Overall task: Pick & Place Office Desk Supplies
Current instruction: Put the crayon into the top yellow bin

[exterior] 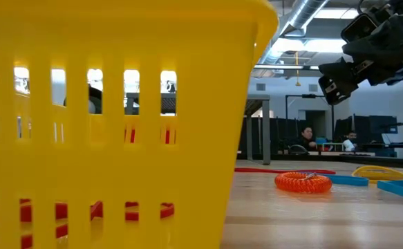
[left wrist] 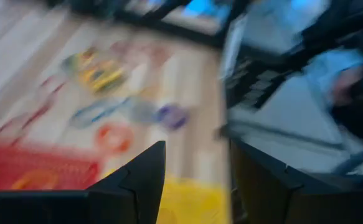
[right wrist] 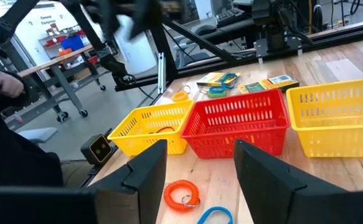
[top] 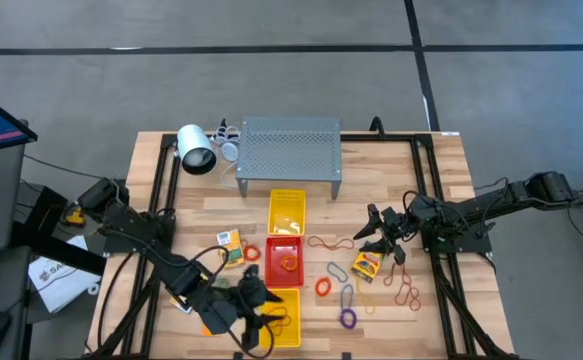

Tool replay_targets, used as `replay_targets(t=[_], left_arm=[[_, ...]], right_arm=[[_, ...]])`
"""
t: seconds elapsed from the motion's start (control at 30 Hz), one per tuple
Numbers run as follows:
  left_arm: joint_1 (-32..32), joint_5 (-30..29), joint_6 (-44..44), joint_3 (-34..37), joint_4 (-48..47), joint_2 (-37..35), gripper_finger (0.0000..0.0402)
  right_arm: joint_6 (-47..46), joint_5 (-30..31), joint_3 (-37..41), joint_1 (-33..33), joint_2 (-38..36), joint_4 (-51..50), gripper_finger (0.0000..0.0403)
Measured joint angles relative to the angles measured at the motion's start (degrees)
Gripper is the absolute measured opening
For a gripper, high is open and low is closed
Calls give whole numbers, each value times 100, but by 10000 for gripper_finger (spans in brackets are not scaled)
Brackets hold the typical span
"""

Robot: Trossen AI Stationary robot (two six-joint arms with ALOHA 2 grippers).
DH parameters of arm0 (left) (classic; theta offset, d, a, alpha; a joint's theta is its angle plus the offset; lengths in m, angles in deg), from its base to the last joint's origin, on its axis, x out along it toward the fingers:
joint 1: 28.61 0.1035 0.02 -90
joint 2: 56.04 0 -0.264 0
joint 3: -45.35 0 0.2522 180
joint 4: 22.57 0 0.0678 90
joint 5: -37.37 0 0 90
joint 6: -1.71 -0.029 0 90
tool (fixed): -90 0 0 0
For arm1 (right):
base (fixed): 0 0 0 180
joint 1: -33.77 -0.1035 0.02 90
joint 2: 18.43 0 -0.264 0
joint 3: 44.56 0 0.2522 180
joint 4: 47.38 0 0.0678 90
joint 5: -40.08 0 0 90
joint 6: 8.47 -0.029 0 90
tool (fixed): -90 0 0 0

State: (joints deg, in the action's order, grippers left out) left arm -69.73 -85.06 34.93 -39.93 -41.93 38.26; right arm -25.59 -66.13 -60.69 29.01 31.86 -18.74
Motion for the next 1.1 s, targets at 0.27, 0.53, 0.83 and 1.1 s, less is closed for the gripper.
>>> replay_targets(t=[0.27, 0.53, 0.83, 1.1], left_arm=[[-616, -127, -2459, -1329, 148, -8, 176], [-1730, -1530, -5161, -1887, 551, 91, 176], [-2553, -4400, -6125, -1887, 600, 612, 176], [-2647, -5223, -5253, -1870, 346, 1088, 176]], right_arm=[[-283, 2, 0, -61, 2, 399, 182], [-529, 33, 0, -459, 0, 1251, 182], [-560, 1063, -72, -1164, -1, 1733, 182], [-541, 1806, -118, -1610, 184, 1703, 182]])
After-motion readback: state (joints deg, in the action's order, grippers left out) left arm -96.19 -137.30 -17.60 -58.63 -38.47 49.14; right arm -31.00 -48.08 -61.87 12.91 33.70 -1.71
